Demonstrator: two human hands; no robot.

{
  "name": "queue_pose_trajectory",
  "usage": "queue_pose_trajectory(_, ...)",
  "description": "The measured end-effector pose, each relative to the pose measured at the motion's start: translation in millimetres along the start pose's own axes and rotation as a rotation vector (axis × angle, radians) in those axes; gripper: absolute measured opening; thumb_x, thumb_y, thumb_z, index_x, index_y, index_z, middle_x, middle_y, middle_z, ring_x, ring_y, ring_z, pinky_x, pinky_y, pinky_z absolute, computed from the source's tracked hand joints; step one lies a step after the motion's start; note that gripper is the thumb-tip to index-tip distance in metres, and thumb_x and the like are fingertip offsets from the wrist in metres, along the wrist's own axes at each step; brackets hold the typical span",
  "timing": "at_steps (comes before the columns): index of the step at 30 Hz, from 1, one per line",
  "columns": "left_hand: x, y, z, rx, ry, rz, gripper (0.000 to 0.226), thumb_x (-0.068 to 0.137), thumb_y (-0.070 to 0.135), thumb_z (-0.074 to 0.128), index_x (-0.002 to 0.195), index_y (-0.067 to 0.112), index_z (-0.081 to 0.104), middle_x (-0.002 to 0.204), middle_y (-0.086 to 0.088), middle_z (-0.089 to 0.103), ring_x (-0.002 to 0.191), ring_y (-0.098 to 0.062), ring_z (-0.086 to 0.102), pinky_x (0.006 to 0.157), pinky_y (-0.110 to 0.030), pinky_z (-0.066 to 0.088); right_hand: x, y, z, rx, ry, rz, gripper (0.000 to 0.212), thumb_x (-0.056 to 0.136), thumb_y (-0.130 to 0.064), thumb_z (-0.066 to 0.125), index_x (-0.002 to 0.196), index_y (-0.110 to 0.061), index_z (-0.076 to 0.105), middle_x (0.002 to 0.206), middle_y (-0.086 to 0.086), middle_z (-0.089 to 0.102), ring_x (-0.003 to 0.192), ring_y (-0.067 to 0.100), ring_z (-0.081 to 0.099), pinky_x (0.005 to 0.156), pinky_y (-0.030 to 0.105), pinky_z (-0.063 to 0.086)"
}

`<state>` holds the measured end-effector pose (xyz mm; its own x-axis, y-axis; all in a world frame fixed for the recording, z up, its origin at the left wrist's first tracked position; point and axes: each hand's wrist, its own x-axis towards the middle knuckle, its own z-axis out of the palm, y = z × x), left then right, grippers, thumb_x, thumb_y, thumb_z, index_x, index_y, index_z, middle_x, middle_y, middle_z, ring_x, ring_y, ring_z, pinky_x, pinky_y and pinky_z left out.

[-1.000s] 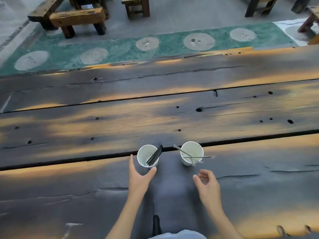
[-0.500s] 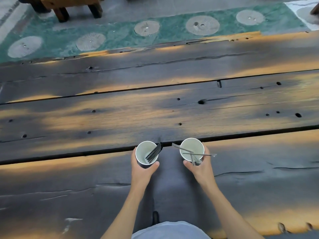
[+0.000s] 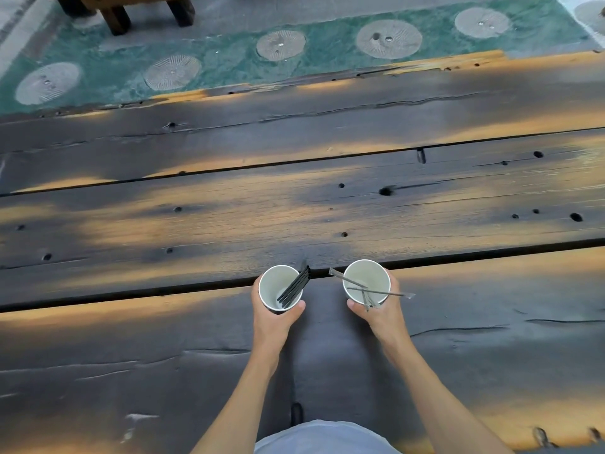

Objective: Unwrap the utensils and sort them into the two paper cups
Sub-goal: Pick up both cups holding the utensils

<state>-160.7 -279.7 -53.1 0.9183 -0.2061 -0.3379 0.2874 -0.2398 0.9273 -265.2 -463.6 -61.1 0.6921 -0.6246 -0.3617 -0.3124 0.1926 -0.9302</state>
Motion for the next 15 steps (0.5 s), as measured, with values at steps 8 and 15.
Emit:
queue_pose_trajectory(8,11.9,7.7,-0.1,-0.024,0.041,-0.024,0.079,0.069,0.007,0.088,0.132,0.032,0.046,0.126,0.01,0.062,0.115,-0.007,0.06,0.103,-0.043,0.05,10.0,-6.4,2.5,0.043,0.032,-0.006,0.075,0.067,0.001,0.084,0.129,-0.018,0.046,0.121,0.003,0.063,0.101,0.004,0.063,0.079,0.019,0.053)
queue_pose_trajectory(15,47.3,51.9,10.3,-0.097,0.064,0.061,0.075,0.072,0.005,0.086,0.131,0.026,0.045,0.124,0.009,0.061,0.102,0.007,0.061,0.087,-0.018,0.052,43.6,-41.7,19.2,0.047,0.061,-0.086,0.074,0.062,0.001,0.087,0.125,-0.01,0.05,0.116,0.008,0.065,0.098,0.008,0.065,0.073,0.023,0.057)
